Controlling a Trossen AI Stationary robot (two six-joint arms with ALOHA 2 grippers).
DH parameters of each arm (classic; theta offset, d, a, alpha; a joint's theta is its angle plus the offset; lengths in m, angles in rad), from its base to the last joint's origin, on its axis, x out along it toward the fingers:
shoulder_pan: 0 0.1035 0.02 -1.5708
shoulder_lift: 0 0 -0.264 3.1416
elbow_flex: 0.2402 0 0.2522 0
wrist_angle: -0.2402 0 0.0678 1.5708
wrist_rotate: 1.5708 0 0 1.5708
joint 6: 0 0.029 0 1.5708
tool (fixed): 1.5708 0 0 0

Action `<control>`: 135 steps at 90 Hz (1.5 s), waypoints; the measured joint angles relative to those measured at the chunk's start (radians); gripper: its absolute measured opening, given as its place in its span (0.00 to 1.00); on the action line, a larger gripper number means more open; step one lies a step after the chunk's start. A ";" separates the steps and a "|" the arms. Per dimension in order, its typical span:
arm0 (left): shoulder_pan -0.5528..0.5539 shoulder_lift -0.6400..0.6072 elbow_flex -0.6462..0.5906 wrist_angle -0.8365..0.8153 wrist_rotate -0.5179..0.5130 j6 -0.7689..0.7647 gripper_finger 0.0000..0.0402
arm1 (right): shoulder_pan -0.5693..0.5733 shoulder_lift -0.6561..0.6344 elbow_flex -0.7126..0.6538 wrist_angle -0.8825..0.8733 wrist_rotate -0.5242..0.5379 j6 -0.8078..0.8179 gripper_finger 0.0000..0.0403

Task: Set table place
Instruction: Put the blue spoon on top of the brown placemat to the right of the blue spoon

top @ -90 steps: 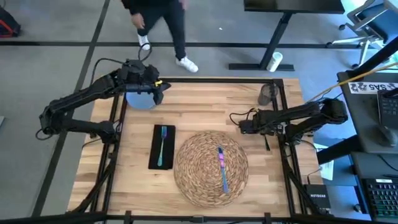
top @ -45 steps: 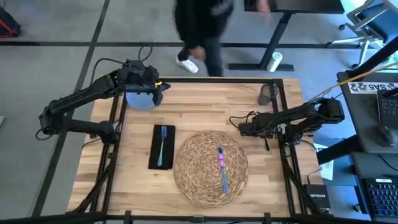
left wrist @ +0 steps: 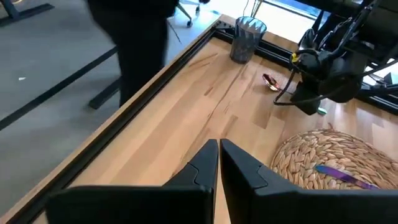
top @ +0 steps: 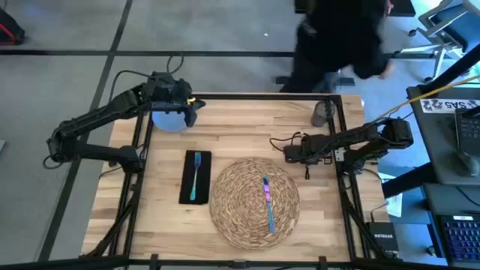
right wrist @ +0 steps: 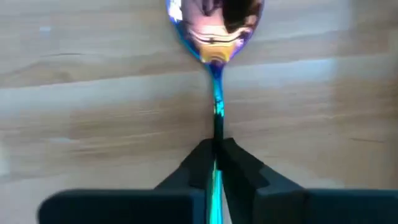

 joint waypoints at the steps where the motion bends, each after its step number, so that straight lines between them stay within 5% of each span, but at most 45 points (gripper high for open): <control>1: 0.000 0.000 0.000 0.000 0.000 -0.001 0.00 | 0.000 0.000 0.002 0.009 0.000 -0.002 0.01; 21: -0.001 0.000 0.000 0.000 0.000 -0.016 0.00 | 0.001 0.000 0.048 0.125 -0.001 -0.074 0.02; 79: -0.001 0.000 0.000 0.000 0.000 -0.022 0.00 | 0.034 -0.003 0.241 0.073 -0.078 -0.203 0.02; 135: -0.002 0.000 0.000 0.000 0.000 -0.024 0.00 | 0.528 0.005 0.240 0.078 0.046 0.460 0.02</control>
